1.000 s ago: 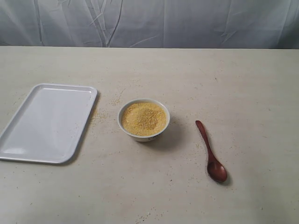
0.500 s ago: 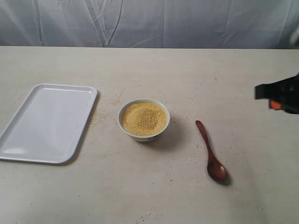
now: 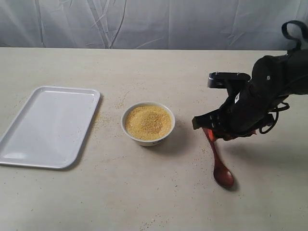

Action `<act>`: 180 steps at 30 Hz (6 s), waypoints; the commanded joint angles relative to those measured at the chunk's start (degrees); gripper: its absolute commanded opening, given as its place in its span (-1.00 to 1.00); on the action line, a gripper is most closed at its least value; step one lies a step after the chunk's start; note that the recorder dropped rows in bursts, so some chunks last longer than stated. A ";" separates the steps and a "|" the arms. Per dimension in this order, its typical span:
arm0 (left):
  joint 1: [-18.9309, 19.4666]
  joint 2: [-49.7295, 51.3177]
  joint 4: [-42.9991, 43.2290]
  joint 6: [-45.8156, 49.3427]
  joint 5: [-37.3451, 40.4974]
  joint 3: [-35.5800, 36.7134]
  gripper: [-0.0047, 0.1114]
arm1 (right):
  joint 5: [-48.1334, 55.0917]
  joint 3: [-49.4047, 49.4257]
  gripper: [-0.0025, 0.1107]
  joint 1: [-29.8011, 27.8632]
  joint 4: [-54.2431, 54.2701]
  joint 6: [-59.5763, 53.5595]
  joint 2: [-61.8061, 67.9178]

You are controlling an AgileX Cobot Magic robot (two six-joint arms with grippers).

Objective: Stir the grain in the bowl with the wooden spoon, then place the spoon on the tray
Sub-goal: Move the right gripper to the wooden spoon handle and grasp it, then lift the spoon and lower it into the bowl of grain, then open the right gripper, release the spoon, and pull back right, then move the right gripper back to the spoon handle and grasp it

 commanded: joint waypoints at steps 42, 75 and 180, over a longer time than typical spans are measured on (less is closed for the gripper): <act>-0.36 -0.29 0.06 -0.08 0.05 0.28 -0.92 | -33.28 -0.87 -0.97 4.63 22.73 27.53 -8.88; -0.36 -0.29 0.06 -0.08 0.05 0.28 -0.92 | -44.77 -0.87 -0.43 13.07 29.44 28.02 9.15; -0.36 -0.29 0.06 -0.08 0.05 0.28 -0.92 | -90.47 7.06 -0.13 -11.08 -46.42 84.78 23.63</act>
